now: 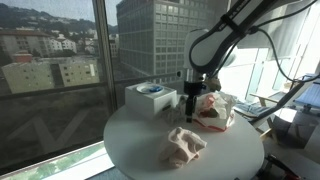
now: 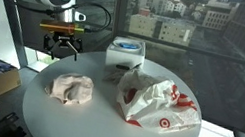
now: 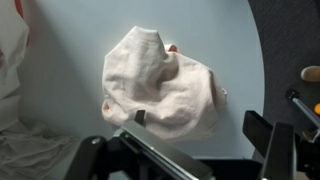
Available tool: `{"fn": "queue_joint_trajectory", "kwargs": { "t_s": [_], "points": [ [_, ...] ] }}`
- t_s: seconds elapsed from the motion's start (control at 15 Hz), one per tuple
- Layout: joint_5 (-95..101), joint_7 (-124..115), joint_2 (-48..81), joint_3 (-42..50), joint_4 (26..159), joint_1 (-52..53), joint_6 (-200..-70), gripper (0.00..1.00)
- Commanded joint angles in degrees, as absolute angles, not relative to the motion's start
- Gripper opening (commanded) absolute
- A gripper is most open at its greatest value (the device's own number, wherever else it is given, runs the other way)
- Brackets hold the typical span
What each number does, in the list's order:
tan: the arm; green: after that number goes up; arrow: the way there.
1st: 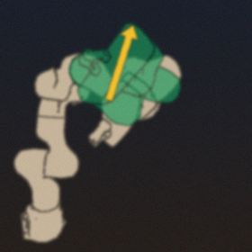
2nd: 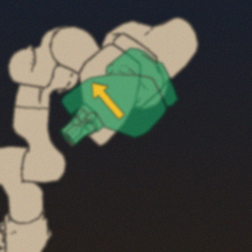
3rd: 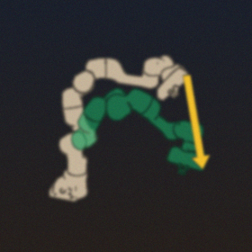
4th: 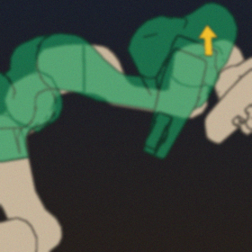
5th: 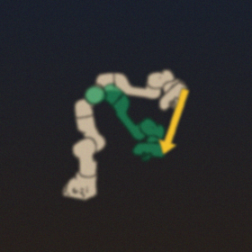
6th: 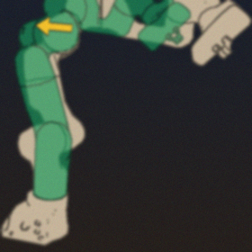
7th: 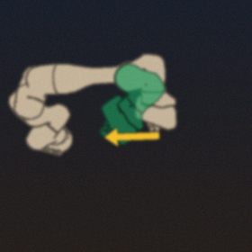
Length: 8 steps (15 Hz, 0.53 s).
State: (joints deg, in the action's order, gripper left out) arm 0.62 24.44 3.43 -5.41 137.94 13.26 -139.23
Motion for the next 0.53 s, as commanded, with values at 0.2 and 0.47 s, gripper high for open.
{"fn": "queue_joint_trajectory", "kwargs": {
  "t_s": [0.2,0.47],
  "points": [
    [10.94,21.26,27.29,-7.94,122.86,12.79,-142.71,1.0],
    [12.03,21.56,37.89,-8.24,114.15,12.03,-140.62,1.0]
  ]
}}
